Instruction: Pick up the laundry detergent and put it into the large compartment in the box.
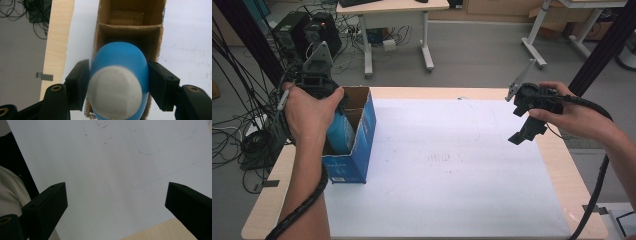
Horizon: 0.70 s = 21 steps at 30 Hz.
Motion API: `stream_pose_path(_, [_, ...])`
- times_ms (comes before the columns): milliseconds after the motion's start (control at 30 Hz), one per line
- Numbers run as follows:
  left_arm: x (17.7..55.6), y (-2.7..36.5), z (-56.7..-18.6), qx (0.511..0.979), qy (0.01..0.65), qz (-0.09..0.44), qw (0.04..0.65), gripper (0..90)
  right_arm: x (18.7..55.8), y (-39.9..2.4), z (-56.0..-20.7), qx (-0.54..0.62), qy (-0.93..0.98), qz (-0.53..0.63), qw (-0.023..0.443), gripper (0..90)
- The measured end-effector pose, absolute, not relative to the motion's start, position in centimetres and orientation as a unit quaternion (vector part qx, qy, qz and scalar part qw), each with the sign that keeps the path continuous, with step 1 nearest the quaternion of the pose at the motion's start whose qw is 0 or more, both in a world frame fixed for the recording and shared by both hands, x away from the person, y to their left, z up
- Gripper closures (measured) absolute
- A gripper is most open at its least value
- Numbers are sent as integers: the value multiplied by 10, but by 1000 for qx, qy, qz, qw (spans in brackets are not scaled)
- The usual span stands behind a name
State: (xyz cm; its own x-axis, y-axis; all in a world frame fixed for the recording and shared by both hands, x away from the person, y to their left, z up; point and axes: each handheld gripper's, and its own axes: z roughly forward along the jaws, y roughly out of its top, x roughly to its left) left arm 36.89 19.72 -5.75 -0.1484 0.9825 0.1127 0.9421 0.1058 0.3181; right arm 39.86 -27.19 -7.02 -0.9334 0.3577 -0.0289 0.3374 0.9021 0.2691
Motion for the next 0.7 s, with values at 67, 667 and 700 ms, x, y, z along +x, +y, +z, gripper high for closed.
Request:
stream_pose_path(67, [371, 197, -62, 652, 740, 157, 59, 389, 399, -273, -71, 180, 974, 131, 38, 45])
stream_pose_path(667, [377, 197, -92, 656, 739, 147, 50, 390, 401, -272, -76, 185, 974, 127, 33, 45])
stream_pose_path(700, [378, 197, -93, 656, 739, 147, 50, 390, 401, -272, -76, 185, 974, 127, 34, 45])
